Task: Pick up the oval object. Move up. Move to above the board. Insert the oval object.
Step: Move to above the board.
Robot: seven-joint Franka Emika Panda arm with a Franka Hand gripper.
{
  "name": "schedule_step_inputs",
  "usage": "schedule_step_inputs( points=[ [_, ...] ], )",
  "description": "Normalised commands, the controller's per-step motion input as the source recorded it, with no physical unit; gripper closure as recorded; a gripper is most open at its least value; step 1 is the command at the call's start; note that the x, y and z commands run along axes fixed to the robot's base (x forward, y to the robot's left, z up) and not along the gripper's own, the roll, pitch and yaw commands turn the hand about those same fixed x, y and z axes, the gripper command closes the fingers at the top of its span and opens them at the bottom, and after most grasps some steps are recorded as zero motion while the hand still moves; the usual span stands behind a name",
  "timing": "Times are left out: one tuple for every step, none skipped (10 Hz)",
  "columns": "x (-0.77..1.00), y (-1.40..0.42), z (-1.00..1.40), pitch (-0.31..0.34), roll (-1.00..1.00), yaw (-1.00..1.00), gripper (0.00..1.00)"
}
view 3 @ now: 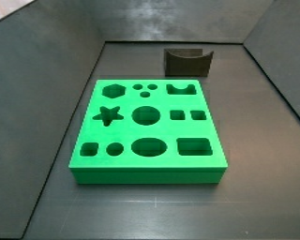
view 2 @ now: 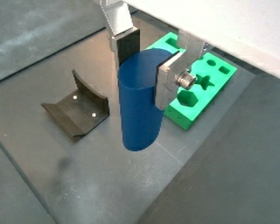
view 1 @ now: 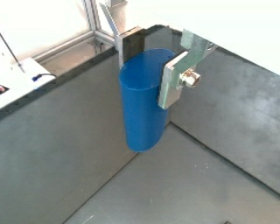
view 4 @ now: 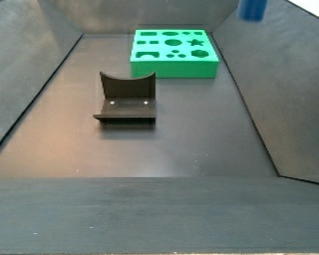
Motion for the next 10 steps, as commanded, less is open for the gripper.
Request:
schedule_step_inputs(
  points=[
    [0.0, 0.04, 0.23, 0.07, -0.02, -0.04, 1.0],
    [0.36, -1.0, 0.01, -0.003, 0.05, -0.04, 1.0],
    [0.36, -1.0, 0.01, -0.003, 0.07, -0.02, 1.0],
    [0.38, -1.0, 0.01, 0.017, 0.05, 0.01, 1.0],
    [0.38, -1.0, 0.01, 0.022, 0.0, 0.01, 1.0],
    [0.39, -1.0, 0.01, 0.025, 0.0, 0.01, 1.0],
    [0.39, -1.0, 0.01, 0.026, 0.0, 0.01, 1.0],
    [0.4, -1.0, 0.01, 0.035, 0.0, 0.01, 1.0],
    [0.41, -1.0, 0.01, 0.038, -0.01, 0.01, 1.0],
    [0.42, -1.0, 0.01, 0.045, 0.01, 0.01, 1.0]
  ],
)
